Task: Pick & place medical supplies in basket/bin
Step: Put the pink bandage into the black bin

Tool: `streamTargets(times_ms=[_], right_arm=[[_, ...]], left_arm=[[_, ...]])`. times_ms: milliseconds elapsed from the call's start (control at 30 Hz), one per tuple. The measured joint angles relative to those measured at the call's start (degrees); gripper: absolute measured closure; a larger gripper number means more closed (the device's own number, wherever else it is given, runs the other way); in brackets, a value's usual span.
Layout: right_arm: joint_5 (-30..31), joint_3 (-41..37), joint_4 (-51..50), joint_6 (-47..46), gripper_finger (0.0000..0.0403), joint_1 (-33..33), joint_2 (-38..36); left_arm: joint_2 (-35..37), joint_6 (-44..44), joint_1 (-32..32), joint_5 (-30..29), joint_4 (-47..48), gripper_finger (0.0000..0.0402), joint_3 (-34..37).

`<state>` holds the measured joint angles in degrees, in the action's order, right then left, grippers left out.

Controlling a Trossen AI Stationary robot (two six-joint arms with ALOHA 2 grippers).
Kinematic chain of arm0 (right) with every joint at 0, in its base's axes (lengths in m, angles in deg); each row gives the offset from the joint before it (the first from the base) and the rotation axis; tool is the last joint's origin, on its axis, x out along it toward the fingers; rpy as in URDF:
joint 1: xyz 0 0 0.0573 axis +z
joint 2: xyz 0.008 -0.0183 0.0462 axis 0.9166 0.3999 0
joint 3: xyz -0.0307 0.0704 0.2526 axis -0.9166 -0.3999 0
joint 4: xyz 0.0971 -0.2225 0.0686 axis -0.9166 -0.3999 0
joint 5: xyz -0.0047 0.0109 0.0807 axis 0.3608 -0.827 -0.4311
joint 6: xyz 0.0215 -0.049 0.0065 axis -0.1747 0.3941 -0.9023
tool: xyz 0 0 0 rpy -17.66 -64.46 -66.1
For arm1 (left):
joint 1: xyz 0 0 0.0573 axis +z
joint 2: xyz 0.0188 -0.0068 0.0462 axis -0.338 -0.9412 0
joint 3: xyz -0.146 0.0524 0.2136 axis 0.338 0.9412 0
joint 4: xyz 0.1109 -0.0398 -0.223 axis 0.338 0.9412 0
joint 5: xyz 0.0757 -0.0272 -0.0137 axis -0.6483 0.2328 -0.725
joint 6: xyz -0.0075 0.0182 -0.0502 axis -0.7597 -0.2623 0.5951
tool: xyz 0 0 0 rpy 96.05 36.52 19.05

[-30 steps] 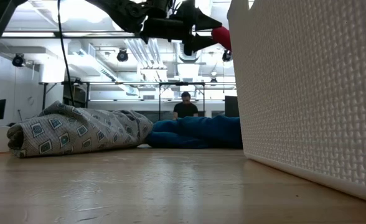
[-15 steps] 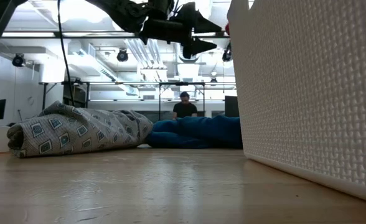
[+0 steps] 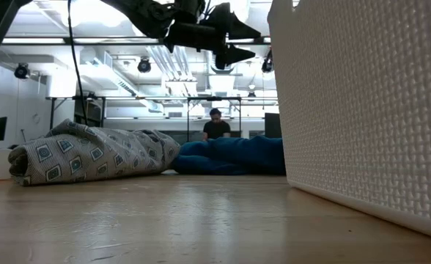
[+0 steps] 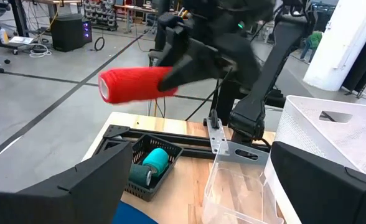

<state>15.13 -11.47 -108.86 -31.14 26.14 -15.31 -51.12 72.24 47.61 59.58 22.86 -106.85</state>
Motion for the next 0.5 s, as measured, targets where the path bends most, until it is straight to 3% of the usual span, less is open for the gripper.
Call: streamTargets(times_ms=[267, 500], right_arm=[[-3.35, -3.16, -2.71, -4.87, 0.0262, -9.92, 1.51], [-3.24, -8.87, -0.72, -6.38, 0.0261, -12.16, 1.53]], left_arm=[[0.03, 0.00, 0.00, -0.02, 0.41, 0.0016, 0.00], [0.03, 0.00, 0.00, -0.12, 0.48, 0.0014, 0.00]])
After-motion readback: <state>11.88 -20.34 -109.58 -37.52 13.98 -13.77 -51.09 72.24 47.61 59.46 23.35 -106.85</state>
